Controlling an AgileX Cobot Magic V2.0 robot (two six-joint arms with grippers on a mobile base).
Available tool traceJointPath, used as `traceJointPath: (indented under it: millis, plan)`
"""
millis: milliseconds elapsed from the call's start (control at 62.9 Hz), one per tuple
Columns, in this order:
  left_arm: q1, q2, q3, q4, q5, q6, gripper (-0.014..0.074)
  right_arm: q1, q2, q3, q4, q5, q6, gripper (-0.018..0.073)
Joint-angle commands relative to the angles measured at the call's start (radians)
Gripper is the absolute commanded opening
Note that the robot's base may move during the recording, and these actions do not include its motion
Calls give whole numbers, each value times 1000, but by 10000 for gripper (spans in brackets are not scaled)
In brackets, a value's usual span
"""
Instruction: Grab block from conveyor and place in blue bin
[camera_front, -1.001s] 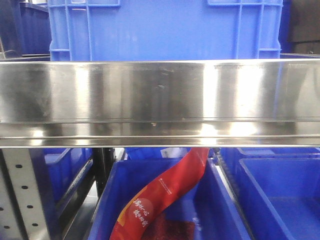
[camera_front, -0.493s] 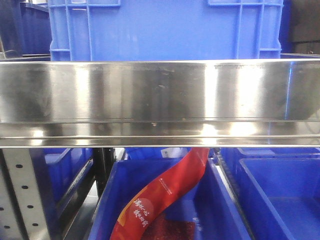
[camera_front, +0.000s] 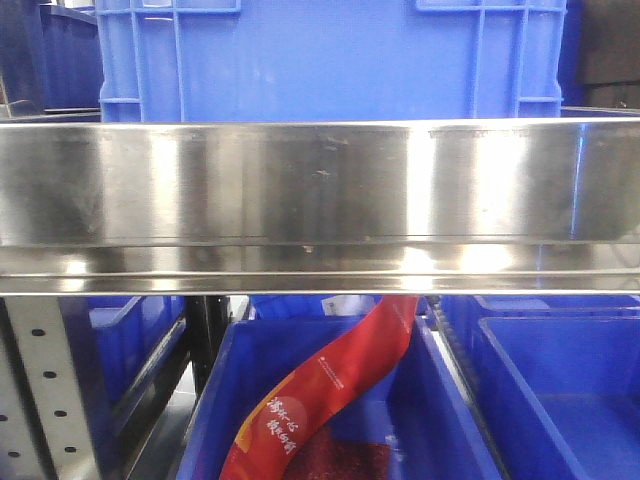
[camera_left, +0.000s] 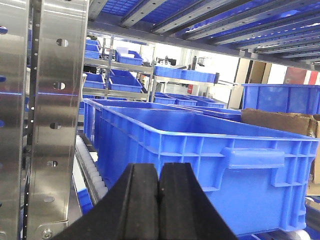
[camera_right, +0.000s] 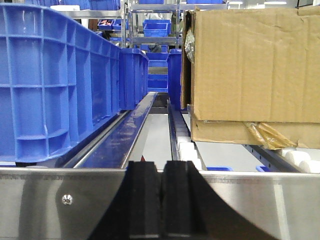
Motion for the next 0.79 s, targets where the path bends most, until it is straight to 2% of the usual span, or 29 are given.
traceJointPath:
  millis: [0, 64, 779]
  plan:
    - [3, -7, 1, -2, -14, 0, -111, -5, -3, 2, -13, -11, -7, -167]
    - [3, -7, 1, -2, -14, 0, -111, -5, -3, 2, -13, -11, -38, -167]
    - [3, -7, 1, -2, -14, 0, -111, -5, -3, 2, -11, -6, -38, -167]
